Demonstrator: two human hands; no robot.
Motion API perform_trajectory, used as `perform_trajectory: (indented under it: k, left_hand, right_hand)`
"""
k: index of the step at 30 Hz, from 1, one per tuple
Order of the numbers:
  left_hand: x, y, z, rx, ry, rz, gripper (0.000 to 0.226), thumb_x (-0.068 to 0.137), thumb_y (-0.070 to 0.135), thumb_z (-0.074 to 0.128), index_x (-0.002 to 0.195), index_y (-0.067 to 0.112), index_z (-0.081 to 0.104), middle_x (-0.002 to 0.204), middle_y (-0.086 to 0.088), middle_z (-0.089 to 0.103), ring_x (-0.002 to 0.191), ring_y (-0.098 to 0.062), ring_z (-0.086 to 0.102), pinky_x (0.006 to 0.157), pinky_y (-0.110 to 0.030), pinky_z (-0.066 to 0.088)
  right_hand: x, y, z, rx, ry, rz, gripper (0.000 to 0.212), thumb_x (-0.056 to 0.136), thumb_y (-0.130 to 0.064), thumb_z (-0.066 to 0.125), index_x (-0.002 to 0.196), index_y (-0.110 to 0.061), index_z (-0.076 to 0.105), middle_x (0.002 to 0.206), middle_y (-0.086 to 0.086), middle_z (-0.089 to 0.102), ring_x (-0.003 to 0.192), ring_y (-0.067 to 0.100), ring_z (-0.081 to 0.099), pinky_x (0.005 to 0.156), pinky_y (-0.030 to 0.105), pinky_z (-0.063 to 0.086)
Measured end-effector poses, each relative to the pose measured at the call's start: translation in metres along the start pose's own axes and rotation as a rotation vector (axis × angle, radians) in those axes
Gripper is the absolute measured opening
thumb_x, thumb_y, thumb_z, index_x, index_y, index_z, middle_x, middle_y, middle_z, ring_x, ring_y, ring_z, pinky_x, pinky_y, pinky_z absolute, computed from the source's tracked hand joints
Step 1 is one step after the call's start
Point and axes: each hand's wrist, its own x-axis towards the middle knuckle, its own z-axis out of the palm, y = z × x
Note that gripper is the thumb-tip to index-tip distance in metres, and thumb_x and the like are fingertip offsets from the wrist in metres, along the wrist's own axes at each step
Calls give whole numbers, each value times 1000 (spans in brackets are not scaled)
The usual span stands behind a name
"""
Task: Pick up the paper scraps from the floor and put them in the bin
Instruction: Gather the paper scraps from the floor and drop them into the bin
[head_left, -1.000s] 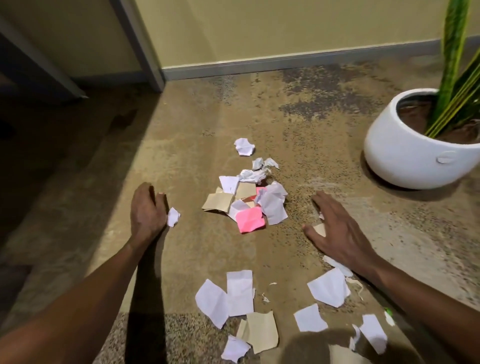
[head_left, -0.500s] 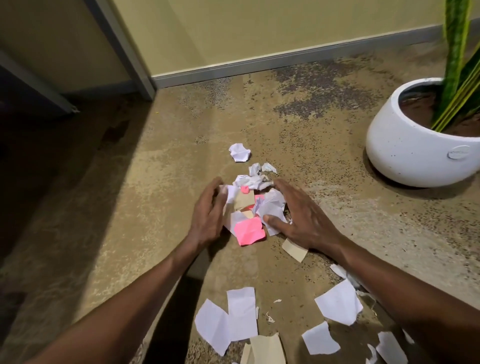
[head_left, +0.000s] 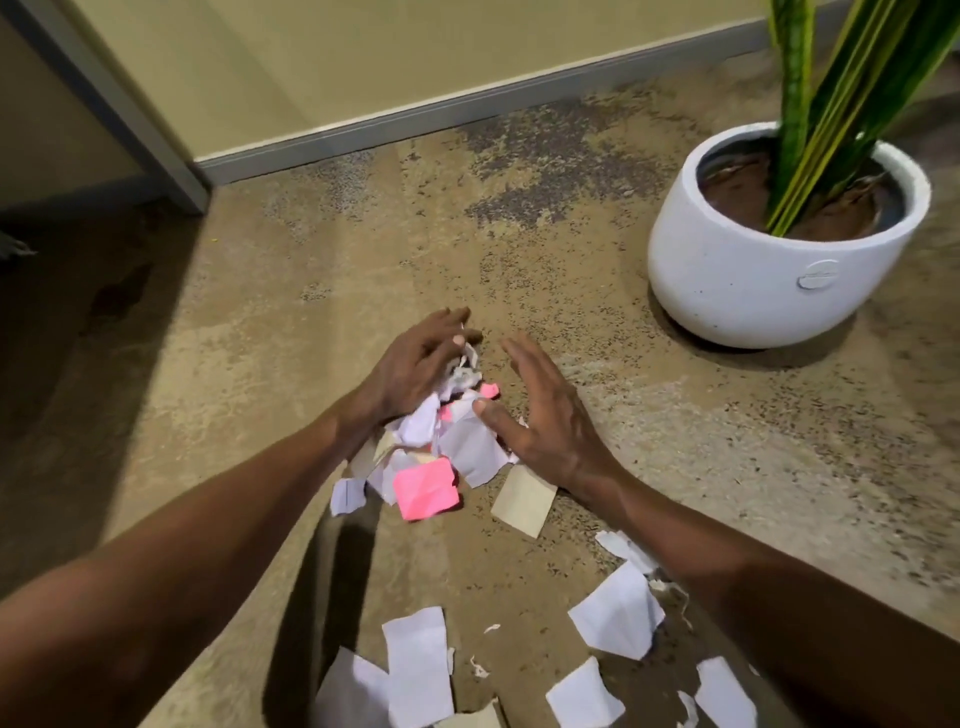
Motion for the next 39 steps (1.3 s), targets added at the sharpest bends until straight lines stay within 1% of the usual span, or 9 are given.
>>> perform_trajectory:
  k: [7,11,16,20,23,29,32,36,39]
  left_hand:
    - [-76,59,35,-40,49,54,38,102,21,40,131,10,62,146,7,44,136,-3,38,112,-21,31]
    - [-121,102,52,-142,111,75,29,105,15,42,127,19,60,140,11,53,124,0,51,101,-18,39]
    - [-164,115,58,-164,203,-105,36,103,43,42,74,31,60,74,18,67,69,8,59,66,-33,52]
    - [-154,68,18,64,563,-371,18,97,27,55,110,27,67,111,9,70,103,-4,61,93,-21,45]
    - [-147,43,10,299,359,-462,41,98,27,56,130,3,55,135,-20,52,130,-37,45,108,-41,34]
    - [-148,94,40,-313,450,-268,33,93,55,55,87,30,76,82,14,76,76,-5,72,67,-18,50]
    - [-120,89,32,-211,471,-229,33,98,48,52,107,26,74,105,11,74,98,-3,67,81,-19,49]
    - [-93,68,34,73,127,-216,43,103,34,47,137,10,56,150,-7,46,141,-20,37,114,-32,29]
    - [-109,78,46,13,187,-140,31,100,20,54,127,11,67,143,-5,55,135,-15,48,112,-31,39]
  right_hand:
    - [-11,-17,-13,9,-119,-19,53,96,-43,48,144,-20,46,142,3,54,128,18,50,108,42,43]
    - [-48,-23,-26,57,-186,-93,43,93,-25,55,135,-20,59,134,-5,61,124,7,54,104,16,41]
    - [-92,-9,-55,143,-222,21,29,92,-17,58,112,-23,76,120,-12,70,115,1,63,93,7,47]
    - [-89,-8,-80,136,-96,48,22,94,-15,62,107,-24,78,109,-16,73,96,-4,69,81,15,55]
    - [-71,-8,-90,4,-136,25,25,95,-25,63,117,-24,72,116,-13,71,99,-4,65,78,-1,44]
    - [-77,22,-75,-256,-285,-11,56,96,-36,57,148,-20,45,160,-4,31,147,14,28,116,25,21]
    - [-80,32,-72,-200,-229,-31,52,95,-36,54,145,-24,48,158,-8,34,146,9,27,118,28,20]
    - [-76,34,-75,-121,-202,-7,43,98,-28,57,141,-26,54,155,-12,40,143,6,32,114,27,23]
    - [-75,30,-75,-104,-215,24,44,97,-24,57,141,-22,53,155,-9,40,144,10,32,116,28,24]
